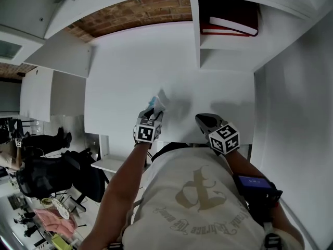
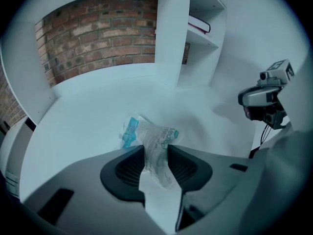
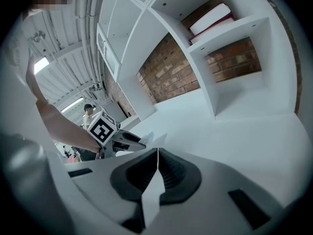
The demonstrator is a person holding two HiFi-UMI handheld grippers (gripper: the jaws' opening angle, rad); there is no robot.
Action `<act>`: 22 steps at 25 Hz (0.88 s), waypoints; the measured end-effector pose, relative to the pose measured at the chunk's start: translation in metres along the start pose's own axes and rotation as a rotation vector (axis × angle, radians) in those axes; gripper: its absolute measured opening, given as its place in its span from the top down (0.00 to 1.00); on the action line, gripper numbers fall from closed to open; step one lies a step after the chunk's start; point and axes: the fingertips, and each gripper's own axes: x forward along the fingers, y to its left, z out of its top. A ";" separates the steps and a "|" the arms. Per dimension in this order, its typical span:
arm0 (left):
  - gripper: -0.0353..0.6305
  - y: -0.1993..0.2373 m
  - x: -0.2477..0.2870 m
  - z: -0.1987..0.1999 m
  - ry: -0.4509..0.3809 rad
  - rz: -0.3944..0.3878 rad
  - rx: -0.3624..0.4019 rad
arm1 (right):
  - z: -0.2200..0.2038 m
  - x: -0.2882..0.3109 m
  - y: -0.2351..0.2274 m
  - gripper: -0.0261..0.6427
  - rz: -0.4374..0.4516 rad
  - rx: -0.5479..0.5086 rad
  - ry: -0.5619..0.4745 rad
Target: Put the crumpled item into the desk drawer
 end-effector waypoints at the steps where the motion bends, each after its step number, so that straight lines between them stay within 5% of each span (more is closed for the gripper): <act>1: 0.71 -0.002 -0.003 0.002 -0.015 -0.003 -0.011 | 0.000 0.000 0.001 0.92 0.003 -0.004 0.003; 22: 0.71 -0.020 -0.077 0.013 -0.236 0.016 -0.209 | 0.016 0.039 0.035 0.93 0.144 -0.126 0.079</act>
